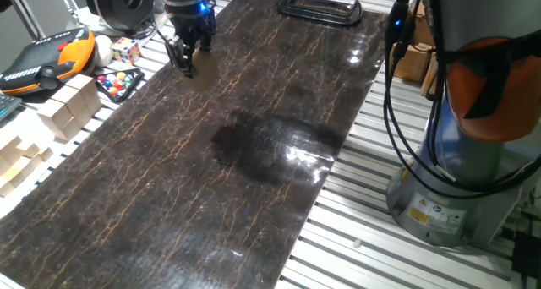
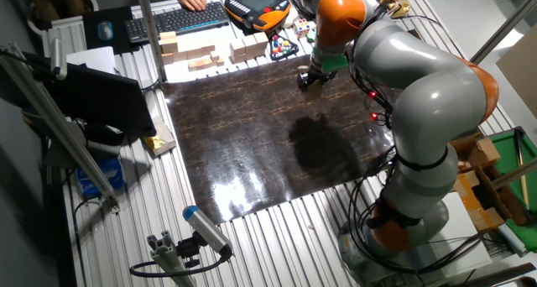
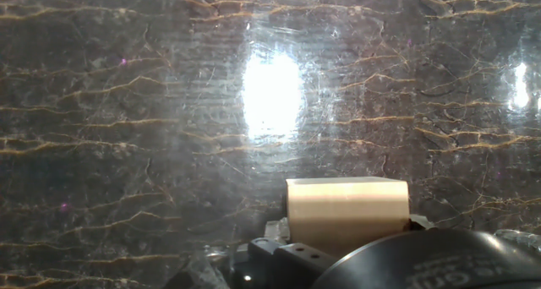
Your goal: Pick up one small block
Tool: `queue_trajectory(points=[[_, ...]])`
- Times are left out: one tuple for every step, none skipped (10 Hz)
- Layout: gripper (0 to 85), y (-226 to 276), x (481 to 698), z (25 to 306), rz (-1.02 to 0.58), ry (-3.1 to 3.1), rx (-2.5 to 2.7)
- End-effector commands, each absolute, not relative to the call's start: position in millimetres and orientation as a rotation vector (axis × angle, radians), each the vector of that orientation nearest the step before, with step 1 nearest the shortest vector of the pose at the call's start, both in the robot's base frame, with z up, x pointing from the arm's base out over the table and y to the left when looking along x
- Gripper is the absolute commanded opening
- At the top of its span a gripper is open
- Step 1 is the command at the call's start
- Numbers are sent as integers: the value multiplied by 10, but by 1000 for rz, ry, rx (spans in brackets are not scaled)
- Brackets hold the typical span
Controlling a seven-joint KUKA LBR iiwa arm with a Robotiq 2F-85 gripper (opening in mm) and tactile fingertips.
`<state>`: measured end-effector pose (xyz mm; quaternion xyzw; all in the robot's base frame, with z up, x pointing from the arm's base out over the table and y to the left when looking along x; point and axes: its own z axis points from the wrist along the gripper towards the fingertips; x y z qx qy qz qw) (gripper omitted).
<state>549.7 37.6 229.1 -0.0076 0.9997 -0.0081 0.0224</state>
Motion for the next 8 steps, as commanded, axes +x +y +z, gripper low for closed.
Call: queue_trajectory(points=[[7,379,5501,2289,-26,3097,-23],[7,381,5502,2288,-26,3097,-20],[7,383,5503,2287,-26,3097,-20],[7,382,5503,2287,-29,3098,-20],[7,381,5502,2288,-31,3098,-21],[7,378,5497,2292,-41,3098,-28],[7,376,5493,2296,-41,3098,-30],[7,377,5492,2297,-43,3098,-35]])
